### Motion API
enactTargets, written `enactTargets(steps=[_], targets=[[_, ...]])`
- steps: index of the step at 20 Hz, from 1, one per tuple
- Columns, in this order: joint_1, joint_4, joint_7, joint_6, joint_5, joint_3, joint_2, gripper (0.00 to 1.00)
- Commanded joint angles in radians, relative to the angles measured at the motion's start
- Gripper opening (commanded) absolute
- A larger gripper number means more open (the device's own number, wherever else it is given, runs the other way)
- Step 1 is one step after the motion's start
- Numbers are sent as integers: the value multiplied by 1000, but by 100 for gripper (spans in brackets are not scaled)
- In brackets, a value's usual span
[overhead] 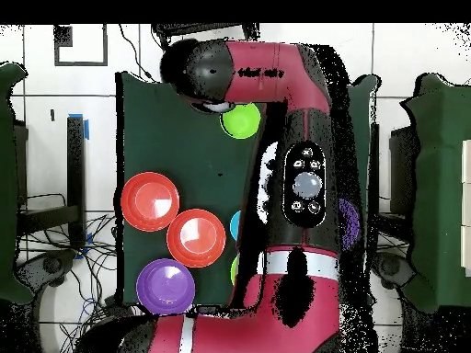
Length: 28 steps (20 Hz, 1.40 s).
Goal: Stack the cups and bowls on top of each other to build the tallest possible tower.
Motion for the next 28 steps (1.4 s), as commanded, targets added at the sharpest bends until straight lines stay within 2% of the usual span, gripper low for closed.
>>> enactTargets(steps=[1, 9, 17, 28], targets=[[-27, -35, -402, 253, -105, 89, -3, 0], [-45, 110, -384, 159, -114, 91, -64, 0], [-65, 257, -346, 19, -123, 106, -112, 0], [-67, 338, -286, -75, -129, 129, -128, 0]])
